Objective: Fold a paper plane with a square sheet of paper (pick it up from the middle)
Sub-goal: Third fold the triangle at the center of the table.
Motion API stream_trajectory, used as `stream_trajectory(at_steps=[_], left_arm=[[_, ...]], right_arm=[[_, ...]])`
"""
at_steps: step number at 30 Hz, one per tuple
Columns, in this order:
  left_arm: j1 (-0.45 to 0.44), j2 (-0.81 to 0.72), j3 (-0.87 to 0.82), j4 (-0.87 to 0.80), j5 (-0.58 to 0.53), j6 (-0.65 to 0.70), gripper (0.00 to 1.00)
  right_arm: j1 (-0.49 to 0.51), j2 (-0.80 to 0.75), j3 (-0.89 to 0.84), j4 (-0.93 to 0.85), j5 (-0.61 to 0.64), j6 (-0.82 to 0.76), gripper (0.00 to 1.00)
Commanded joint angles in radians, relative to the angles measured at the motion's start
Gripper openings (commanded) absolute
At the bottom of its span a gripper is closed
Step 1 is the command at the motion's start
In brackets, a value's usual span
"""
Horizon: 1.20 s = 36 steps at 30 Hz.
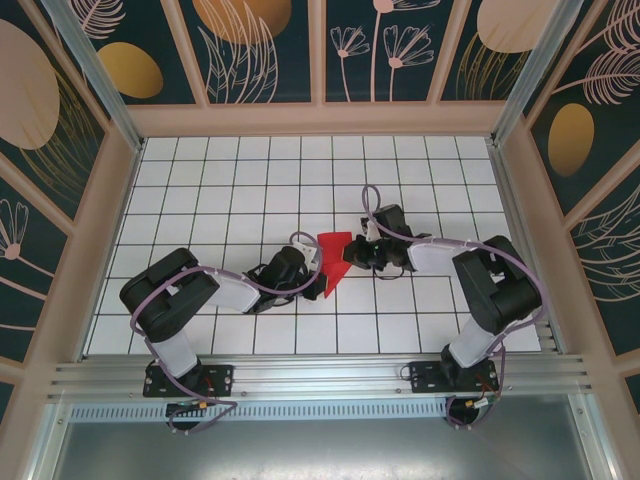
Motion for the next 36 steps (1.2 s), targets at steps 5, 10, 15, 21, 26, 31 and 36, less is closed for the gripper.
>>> stream_trajectory(at_steps=[5, 10, 15, 21, 26, 31, 36], left_arm=[[0.006, 0.031, 0.002, -0.079, -0.010, 0.000, 0.00], [0.006, 0.026, 0.002, -0.089, -0.018, 0.004, 0.00], [0.007, 0.025, 0.002, -0.087, -0.014, 0.002, 0.00], [0.007, 0.023, 0.001, -0.087, -0.016, 0.000, 0.00], [0.006, 0.020, 0.006, -0.096, -0.016, 0.005, 0.00], [0.006, 0.020, 0.004, -0.096, -0.018, 0.005, 0.00], [0.006, 0.015, 0.001, -0.099, -0.021, 0.006, 0.00]], right_arm=[[-0.012, 0.084, -0.032, 0.060, 0.008, 0.005, 0.10], [-0.022, 0.043, -0.019, 0.018, 0.031, -0.003, 0.10], [-0.031, -0.037, -0.011, 0.006, 0.009, -0.005, 0.11], [-0.041, -0.006, -0.016, 0.021, -0.005, -0.006, 0.11], [-0.043, 0.046, -0.020, 0.033, 0.016, -0.004, 0.11], [-0.051, 0.095, -0.020, 0.006, 0.068, -0.005, 0.11], [-0.053, 0.050, -0.020, -0.003, 0.055, -0.008, 0.11]])
